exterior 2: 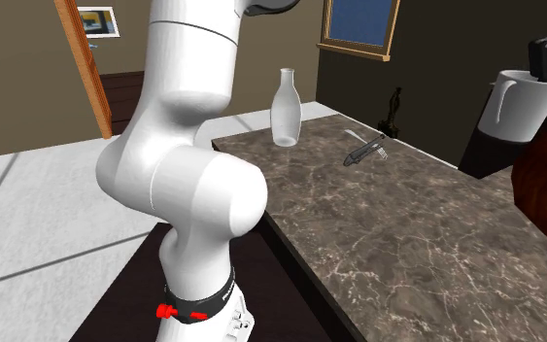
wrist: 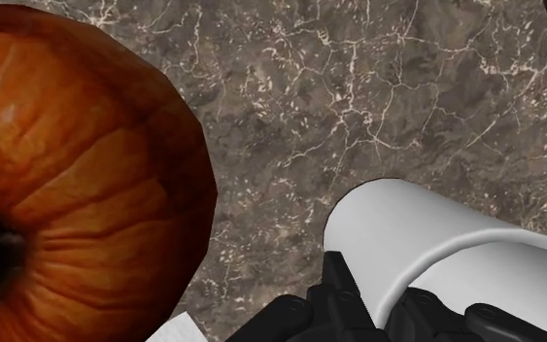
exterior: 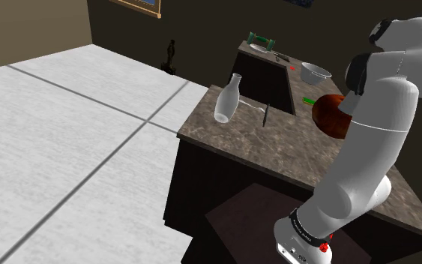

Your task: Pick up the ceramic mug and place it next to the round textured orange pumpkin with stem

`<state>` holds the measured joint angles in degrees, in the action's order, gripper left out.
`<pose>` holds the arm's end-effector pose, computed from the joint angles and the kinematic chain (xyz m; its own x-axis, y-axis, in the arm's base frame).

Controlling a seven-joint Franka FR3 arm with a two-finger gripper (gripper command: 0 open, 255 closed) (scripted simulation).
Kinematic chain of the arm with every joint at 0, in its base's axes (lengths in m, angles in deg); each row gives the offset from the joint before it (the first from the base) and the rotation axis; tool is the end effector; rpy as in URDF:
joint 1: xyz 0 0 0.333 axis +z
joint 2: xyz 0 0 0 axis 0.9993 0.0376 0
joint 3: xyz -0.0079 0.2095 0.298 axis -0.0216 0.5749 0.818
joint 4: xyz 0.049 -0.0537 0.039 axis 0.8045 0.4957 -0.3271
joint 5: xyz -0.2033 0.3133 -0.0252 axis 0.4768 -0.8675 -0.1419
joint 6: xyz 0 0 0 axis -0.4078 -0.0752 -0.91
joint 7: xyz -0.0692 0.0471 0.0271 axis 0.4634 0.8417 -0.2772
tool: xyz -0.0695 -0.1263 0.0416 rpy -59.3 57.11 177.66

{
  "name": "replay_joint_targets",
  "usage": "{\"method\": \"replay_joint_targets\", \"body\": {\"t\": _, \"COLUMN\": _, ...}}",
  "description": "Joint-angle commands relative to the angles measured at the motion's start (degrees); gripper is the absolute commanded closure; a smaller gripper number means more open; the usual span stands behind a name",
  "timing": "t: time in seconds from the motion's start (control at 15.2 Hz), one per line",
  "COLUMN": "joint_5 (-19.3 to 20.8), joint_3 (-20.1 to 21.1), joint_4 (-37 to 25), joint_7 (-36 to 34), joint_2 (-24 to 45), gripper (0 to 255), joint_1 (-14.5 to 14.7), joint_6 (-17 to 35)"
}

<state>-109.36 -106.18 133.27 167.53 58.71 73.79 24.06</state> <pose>0.2258 -0.5539 0.5782 0.9975 0.0687 0.0138 0.0694 -0.9953 -0.0671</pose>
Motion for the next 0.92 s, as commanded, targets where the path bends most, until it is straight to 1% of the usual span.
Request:
{"method": "replay_joint_targets", "body": {"t": 0.0, "joint_5": -0.1, "joint_3": -0.1, "joint_4": 1.8, "joint_7": 0.1, "joint_2": 0.0, "gripper": 255, "joint_1": 0.6, "joint_6": 1.7}}
{"method": "replay_joint_targets", "body": {"t": 0.4, "joint_5": 0.0, "joint_3": -0.4, "joint_4": 7.1, "joint_7": 0.6, "joint_2": -0.1, "gripper": 255, "joint_1": 2.6, "joint_6": 6.4}}
{"method": "replay_joint_targets", "body": {"t": 0.86, "joint_5": -0.8, "joint_3": -0.1, "joint_4": 12.4, "joint_7": 1.4, "joint_2": 0.4, "gripper": 255, "joint_1": 3.8, "joint_6": 11.5}}
